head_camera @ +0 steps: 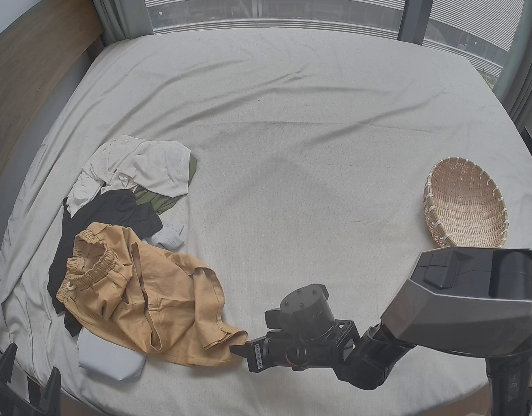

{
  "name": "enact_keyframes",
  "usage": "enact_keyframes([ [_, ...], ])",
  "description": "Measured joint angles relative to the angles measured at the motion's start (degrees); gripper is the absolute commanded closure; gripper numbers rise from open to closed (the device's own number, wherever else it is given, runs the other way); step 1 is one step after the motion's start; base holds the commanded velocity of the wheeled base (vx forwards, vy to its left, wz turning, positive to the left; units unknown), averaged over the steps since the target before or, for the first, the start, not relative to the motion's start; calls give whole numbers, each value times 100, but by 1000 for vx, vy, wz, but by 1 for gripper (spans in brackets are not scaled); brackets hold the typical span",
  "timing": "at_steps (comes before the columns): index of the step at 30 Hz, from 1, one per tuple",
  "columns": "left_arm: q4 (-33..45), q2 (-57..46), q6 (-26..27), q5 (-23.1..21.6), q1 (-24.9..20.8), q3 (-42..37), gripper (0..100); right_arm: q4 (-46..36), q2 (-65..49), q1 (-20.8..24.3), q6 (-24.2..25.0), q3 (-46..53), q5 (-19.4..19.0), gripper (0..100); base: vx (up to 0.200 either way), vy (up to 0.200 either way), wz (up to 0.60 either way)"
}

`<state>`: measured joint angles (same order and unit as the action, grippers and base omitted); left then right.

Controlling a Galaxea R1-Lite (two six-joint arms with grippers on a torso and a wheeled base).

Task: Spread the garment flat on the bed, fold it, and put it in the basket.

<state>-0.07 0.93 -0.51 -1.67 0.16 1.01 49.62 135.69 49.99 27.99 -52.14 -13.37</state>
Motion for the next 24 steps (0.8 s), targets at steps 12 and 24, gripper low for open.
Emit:
enact_keyframes([
  [12,0,0,0,1,0,0,0,-11,-90,-94,-24,208,130,100,0,0,0],
  [24,0,0,0,1,0,0,0,-9,-601,-483,-388,1014,434,100,0,0,0],
])
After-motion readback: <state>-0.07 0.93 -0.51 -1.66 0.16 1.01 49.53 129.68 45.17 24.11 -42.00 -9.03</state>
